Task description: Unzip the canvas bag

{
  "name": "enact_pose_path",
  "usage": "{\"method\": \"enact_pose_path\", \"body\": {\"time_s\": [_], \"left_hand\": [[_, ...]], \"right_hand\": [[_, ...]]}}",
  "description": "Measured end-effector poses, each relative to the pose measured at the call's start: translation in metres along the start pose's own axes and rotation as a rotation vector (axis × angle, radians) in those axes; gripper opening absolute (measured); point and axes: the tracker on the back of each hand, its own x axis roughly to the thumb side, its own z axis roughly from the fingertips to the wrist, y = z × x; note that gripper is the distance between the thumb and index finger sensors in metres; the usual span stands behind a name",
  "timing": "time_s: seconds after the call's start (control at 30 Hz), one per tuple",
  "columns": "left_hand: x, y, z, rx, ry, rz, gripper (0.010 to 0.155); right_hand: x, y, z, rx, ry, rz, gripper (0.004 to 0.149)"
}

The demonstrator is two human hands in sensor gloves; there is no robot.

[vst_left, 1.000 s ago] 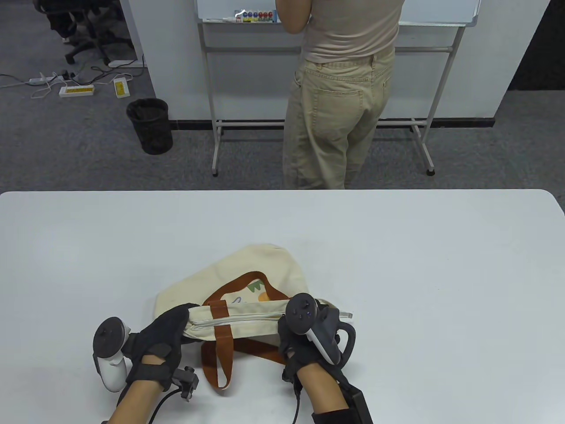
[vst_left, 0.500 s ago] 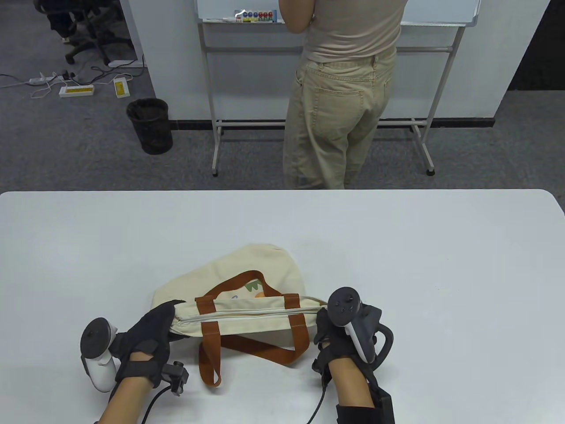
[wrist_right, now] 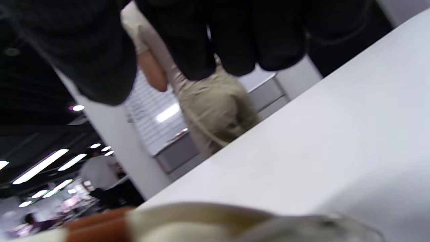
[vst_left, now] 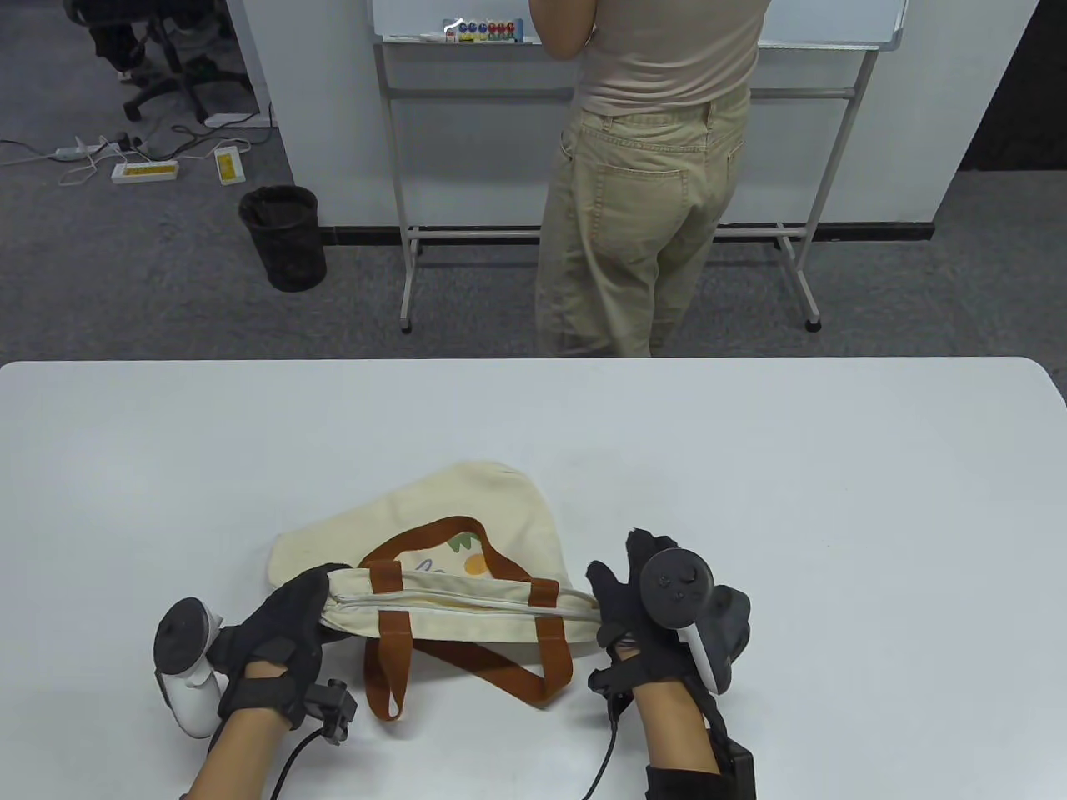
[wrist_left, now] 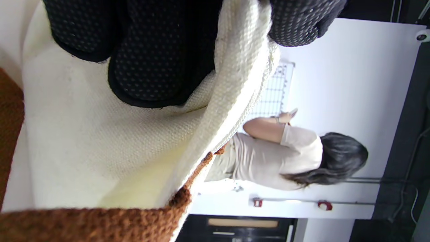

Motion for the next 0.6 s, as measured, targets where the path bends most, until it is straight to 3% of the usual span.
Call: {"method": "enact_pose_path", "body": {"time_s": [0.17,0.33,0.43,0.5,0.6], "left_hand": [[0.000,-0.001,0.000,-0.009,-0.001,0.009,0.047],[0.001,0.002,0.001,-0.018,-0.003,0.001,0.047],[0.001,0.003,0.001,-0.018,-0.002,0.002,0.047],[0.002,0.005,0.001,-0.016,-0.006,-0.005,0.047],[0.003,0.008,0.001,-0.007,-0.018,-0.037,0.047]], "right_hand": [[0.009,0.028,-0.002,0.269,-0.119,-0.056,0.086],[0.005,0.057,-0.008,0.413,-0.156,-0.027,0.084],[0.011,0.070,-0.008,0.416,-0.188,0.094,0.076],[0.018,0.073,-0.009,0.334,-0.214,0.198,0.063],[0.024,0.073,-0.008,0.267,-0.212,0.185,0.048]]}}
